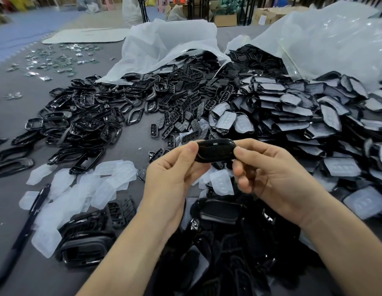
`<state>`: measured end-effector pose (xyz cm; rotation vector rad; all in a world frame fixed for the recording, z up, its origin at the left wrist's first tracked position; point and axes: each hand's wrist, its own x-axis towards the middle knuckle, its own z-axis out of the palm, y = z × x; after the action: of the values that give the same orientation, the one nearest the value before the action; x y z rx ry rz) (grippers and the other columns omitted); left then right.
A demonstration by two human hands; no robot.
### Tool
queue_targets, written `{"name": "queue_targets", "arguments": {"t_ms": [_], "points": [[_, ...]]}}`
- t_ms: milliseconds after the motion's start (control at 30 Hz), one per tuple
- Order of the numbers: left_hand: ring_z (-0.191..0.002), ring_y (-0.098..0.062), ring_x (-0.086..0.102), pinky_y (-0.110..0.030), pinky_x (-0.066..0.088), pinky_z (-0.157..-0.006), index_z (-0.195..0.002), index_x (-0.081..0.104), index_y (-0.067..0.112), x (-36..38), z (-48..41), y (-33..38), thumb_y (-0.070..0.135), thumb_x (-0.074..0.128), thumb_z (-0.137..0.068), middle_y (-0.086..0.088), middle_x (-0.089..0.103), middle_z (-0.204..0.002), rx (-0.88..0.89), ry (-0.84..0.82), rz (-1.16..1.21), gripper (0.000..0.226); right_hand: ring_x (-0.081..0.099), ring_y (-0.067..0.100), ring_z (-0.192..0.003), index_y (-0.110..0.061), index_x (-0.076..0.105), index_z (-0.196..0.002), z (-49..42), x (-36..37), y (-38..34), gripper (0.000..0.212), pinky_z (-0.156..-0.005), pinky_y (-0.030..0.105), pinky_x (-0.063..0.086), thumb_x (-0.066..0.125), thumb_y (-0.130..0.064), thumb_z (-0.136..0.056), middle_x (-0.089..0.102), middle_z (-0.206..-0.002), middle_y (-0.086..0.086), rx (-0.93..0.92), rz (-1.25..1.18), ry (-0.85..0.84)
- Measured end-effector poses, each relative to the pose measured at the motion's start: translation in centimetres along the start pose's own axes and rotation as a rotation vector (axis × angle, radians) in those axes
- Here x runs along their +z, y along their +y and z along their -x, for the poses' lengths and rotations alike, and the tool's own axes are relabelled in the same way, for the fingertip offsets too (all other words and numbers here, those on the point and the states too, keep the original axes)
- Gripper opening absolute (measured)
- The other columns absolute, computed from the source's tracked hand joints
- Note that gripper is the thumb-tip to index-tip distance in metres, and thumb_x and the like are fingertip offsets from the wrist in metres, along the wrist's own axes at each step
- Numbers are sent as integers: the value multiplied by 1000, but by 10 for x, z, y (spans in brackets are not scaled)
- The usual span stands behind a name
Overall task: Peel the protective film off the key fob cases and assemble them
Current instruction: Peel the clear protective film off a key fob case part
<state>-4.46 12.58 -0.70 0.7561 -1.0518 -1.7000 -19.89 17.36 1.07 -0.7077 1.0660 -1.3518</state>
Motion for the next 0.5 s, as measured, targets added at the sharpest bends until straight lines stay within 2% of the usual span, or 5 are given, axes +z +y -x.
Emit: {"name": "queue_targets", "arguments": {"t_ms": [100, 233, 333, 400, 500], "points": [[-69, -7, 71, -18, 54, -61, -73, 79, 19, 1, -1, 2, 32, 63, -72, -1, 75, -79, -128, -2, 71, 21, 46, 10, -48, -12, 69, -81, -2, 1, 4, 14, -44, 18, 41, 64, -17, -69, 52, -55, -1, -48, 30, 43], [-66, -5, 69, -14, 51, -52, -72, 79, 20, 2, -1, 2, 35, 64, -72, 0, 75, -79, -174, 20, 89, 21, 56, 9, -61, -12, 73, -78, -3, 2, 7, 14, -59, 21, 52, 63, -14, -69, 62, -68, 1, -68, -50, 16], [-56, -2, 65, -12, 48, -46, -70, 79, 19, 3, 0, 2, 34, 63, -72, 2, 73, -72, -190, 47, 94, 22, 58, 9, -61, -10, 75, -80, -3, 4, 9, 17, -60, 22, 53, 60, -11, -71, 67, -73, 3, -65, -105, -17], [-59, -2, 67, -11, 43, -41, -70, 79, 19, 3, 0, 2, 35, 64, -72, 2, 73, -73, -200, 36, 112, 22, 59, 9, -61, -9, 75, -82, -3, 5, 9, 19, -60, 22, 53, 59, -10, -72, 67, -73, 3, -75, -108, -37], [-72, -4, 70, -10, 37, -37, -74, 78, 19, 1, 0, 4, 35, 64, -74, -3, 75, -88, -227, -31, 169, 22, 58, 10, -62, -6, 76, -86, -2, 3, 6, 23, -61, 22, 53, 57, -9, -75, 65, -73, 5, -98, -108, -89]]}}
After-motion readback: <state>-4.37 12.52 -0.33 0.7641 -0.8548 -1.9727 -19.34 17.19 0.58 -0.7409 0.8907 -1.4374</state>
